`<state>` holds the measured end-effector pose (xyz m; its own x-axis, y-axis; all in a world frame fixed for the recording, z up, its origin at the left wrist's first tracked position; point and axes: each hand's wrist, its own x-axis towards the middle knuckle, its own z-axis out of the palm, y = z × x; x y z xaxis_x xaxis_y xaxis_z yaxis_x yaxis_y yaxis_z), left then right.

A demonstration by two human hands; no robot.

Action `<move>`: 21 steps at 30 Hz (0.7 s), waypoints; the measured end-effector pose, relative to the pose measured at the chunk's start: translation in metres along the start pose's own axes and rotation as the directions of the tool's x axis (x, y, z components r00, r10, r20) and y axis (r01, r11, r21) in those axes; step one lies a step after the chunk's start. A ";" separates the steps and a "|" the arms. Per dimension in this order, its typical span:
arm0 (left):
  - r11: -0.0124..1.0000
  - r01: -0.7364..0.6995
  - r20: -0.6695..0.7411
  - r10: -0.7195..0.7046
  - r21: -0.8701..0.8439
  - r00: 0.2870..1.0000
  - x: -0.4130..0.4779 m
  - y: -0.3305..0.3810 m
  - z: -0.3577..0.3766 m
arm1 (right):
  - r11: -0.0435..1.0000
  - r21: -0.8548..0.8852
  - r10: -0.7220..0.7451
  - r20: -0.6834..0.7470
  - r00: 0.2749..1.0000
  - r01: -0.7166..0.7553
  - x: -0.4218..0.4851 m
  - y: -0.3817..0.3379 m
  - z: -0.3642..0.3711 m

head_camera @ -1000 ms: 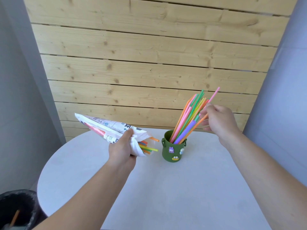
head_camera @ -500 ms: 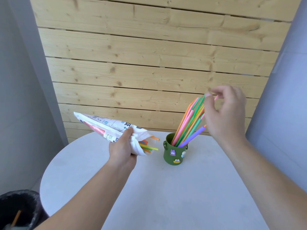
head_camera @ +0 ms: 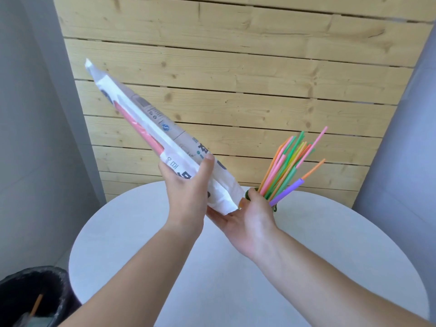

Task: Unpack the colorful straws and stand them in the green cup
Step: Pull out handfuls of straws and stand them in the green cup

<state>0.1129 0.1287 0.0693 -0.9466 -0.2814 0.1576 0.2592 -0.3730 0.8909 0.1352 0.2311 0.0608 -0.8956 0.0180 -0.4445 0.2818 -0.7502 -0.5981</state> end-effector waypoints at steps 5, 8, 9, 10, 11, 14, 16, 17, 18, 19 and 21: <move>0.993 -0.073 0.067 0.066 0.094 0.996 -0.008 -0.001 0.009 | 0.999 -0.051 -0.006 -0.022 1.000 0.005 0.012 0.002 -0.005; 0.995 -0.060 0.002 0.060 0.078 0.998 -0.005 -0.001 0.009 | 0.996 -0.090 -0.002 -0.048 0.999 -0.003 0.014 0.002 -0.004; 0.996 -0.054 -0.028 0.056 0.073 0.998 -0.003 -0.001 0.007 | 0.992 -0.125 0.006 -0.065 0.998 -0.014 0.013 0.002 -0.004; 0.997 -0.046 -0.055 0.050 0.067 0.997 -0.001 -0.002 0.006 | 0.984 -0.178 0.014 -0.090 0.996 -0.030 0.011 0.003 -0.004; 0.997 -0.038 -0.079 0.043 0.059 0.996 0.000 -0.002 0.005 | 0.969 -0.240 0.019 -0.122 0.992 -0.048 0.010 0.004 -0.004; 0.999 -0.012 -0.138 0.018 0.041 0.990 0.003 -0.005 0.002 | 0.910 -0.411 -0.030 -0.189 0.982 -0.052 0.007 0.002 -0.005; 1.000 -0.004 -0.180 0.007 0.018 0.984 0.005 -0.007 0.001 | 0.891 -0.453 -0.076 -0.198 0.977 -0.023 0.007 0.001 -0.004; 1.000 0.001 -0.201 0.001 0.006 0.980 0.005 -0.009 0.001 | 0.880 -0.475 -0.100 -0.197 0.975 -0.006 0.006 0.001 -0.002; 1.000 0.004 -0.219 -0.006 -0.007 0.976 0.005 -0.011 0.002 | 0.860 -0.509 -0.132 -0.192 0.972 0.016 0.007 0.001 -0.002; 1.000 0.010 -0.236 -0.014 -0.020 0.972 0.006 -0.012 0.002 | 0.833 -0.551 -0.176 -0.179 0.968 0.049 0.009 0.003 -0.002; 0.998 0.033 -0.261 -0.044 -0.045 0.964 0.006 -0.016 0.004 | 0.760 -0.631 -0.297 -0.120 0.947 0.158 0.015 0.007 -0.005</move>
<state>0.1025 0.1364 0.0577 -0.8739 -0.4861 0.0019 0.2361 -0.4211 0.8758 0.1255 0.2292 0.0472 -0.8908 0.3190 -0.3235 0.2895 -0.1503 -0.9453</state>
